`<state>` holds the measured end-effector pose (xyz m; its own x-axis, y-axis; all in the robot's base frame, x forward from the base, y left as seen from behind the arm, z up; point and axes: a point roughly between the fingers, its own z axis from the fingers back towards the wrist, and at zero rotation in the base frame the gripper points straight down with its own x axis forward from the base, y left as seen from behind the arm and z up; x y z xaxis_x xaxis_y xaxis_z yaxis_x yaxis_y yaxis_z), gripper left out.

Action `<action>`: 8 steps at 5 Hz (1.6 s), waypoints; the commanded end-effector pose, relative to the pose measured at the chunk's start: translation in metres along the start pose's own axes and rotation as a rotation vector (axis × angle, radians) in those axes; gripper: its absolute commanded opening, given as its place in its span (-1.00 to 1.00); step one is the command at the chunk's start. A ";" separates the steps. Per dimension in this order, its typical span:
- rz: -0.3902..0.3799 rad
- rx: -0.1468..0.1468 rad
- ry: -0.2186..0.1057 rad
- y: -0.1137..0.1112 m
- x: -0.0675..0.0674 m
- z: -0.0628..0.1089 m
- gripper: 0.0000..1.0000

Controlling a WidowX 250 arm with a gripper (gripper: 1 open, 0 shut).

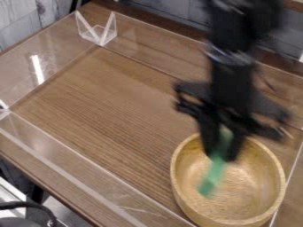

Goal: Put the green block in the brown bowl

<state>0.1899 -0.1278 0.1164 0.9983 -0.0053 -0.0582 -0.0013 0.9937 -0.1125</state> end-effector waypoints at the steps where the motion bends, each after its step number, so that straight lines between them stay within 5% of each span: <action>1: 0.009 -0.028 -0.058 -0.027 0.007 0.005 -1.00; 3: 0.094 -0.046 -0.092 -0.012 -0.003 0.034 -1.00; 8: 0.161 -0.085 -0.125 -0.012 -0.012 0.020 -1.00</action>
<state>0.1764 -0.1348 0.1273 0.9841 0.1777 0.0045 -0.1746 0.9711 -0.1630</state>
